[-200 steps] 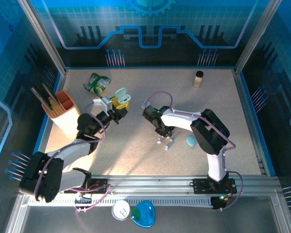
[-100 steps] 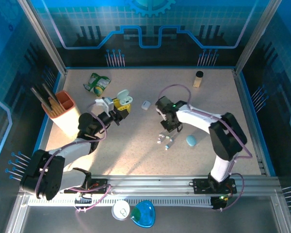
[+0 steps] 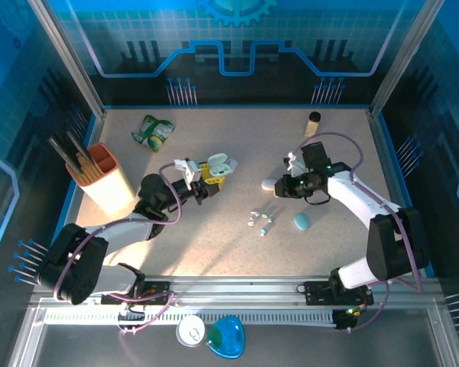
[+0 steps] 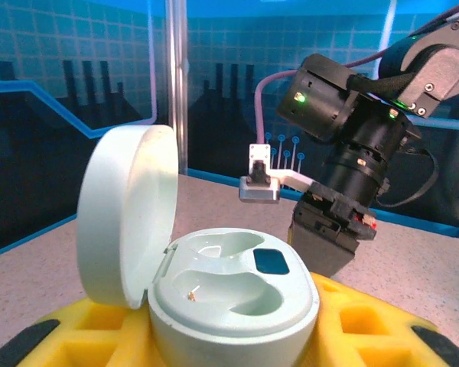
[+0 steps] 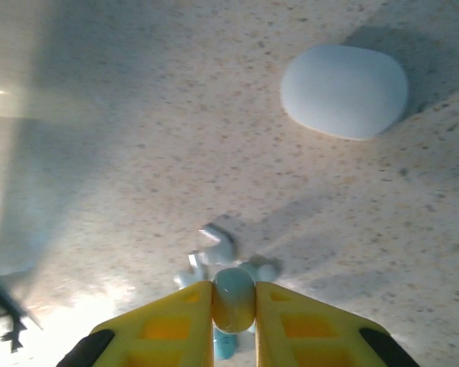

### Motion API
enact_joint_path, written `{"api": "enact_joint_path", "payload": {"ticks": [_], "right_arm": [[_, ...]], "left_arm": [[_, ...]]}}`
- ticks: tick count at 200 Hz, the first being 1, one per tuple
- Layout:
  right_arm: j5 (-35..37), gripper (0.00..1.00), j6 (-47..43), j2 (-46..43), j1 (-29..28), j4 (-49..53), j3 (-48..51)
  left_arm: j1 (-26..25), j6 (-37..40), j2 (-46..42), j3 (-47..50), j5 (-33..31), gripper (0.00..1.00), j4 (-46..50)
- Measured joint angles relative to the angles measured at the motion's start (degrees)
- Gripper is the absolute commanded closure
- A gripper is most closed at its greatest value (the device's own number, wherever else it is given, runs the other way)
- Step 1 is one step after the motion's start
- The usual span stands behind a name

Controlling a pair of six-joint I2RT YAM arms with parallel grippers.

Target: Insert wireless bluetooth earbuds into charging case

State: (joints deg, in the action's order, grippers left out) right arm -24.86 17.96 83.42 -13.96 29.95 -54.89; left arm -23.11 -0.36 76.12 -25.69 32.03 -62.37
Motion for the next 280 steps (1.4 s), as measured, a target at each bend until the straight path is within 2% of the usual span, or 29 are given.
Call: {"api": "enact_joint_path", "payload": {"ticks": [51, 111, 158, 218, 280], "right_arm": [[-11.89, 0.80, 3.48, -3.19, 3.13, -3.06, 3.08], [-19.17, 0.81, 9.22, -6.88, 4.72, -7.87, 7.23], [-23.85, 0.81, 17.16, -11.32, 4.72, -14.80, 10.14], [-25.55, 0.81, 24.85, -15.74, 4.20, -21.66, 11.30], [-22.49, 0.82, 25.73, -15.17, -2.03, -21.99, 6.60]], "left_arm": [[-2.08, 0.48, 5.81, -1.16, 0.83, 0.64, -0.92], [-4.39, 2.05, 9.81, -3.52, 0.90, 0.64, -1.16], [-6.03, 3.15, 13.22, -5.29, 1.11, 0.64, -1.38], [-7.48, 4.35, 18.23, -7.19, 1.20, 0.65, -4.57], [-10.19, 8.09, 21.90, -9.55, 0.72, 0.65, -7.04]]}}
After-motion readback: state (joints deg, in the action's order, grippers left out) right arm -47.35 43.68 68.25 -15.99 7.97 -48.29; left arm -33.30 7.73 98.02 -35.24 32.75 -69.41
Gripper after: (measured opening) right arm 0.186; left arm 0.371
